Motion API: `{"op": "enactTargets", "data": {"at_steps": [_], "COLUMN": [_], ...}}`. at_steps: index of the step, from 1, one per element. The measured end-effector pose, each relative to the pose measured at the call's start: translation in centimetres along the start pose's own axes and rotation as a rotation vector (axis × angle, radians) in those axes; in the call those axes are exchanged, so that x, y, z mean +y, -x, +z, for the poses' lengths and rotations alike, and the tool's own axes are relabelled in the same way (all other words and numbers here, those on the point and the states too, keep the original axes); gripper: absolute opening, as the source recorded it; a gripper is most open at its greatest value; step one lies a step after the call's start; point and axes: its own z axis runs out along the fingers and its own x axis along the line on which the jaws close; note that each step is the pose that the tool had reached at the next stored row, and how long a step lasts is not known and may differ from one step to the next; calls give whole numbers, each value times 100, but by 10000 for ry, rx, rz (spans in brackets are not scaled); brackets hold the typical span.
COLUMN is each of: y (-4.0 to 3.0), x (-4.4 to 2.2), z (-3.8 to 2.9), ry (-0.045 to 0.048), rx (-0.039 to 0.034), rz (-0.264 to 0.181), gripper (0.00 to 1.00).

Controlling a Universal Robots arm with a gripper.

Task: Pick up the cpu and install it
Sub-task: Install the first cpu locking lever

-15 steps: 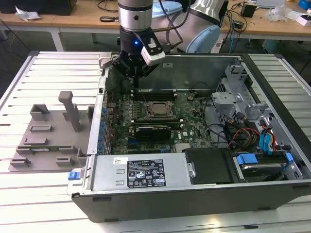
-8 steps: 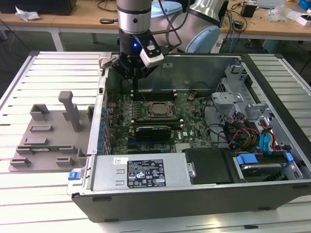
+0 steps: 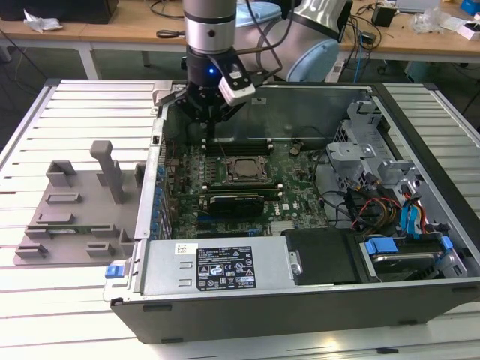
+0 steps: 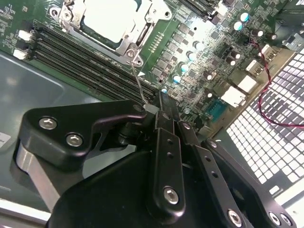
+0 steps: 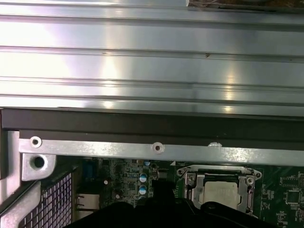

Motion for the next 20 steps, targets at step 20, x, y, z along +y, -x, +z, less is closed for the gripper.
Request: {"op": "enactTargets", "data": {"at_steps": [20], "y": [399], "x": [-14], "z": [3], "ry": [0], "rx": [3], "rz": [-1], "gripper": [11]}}
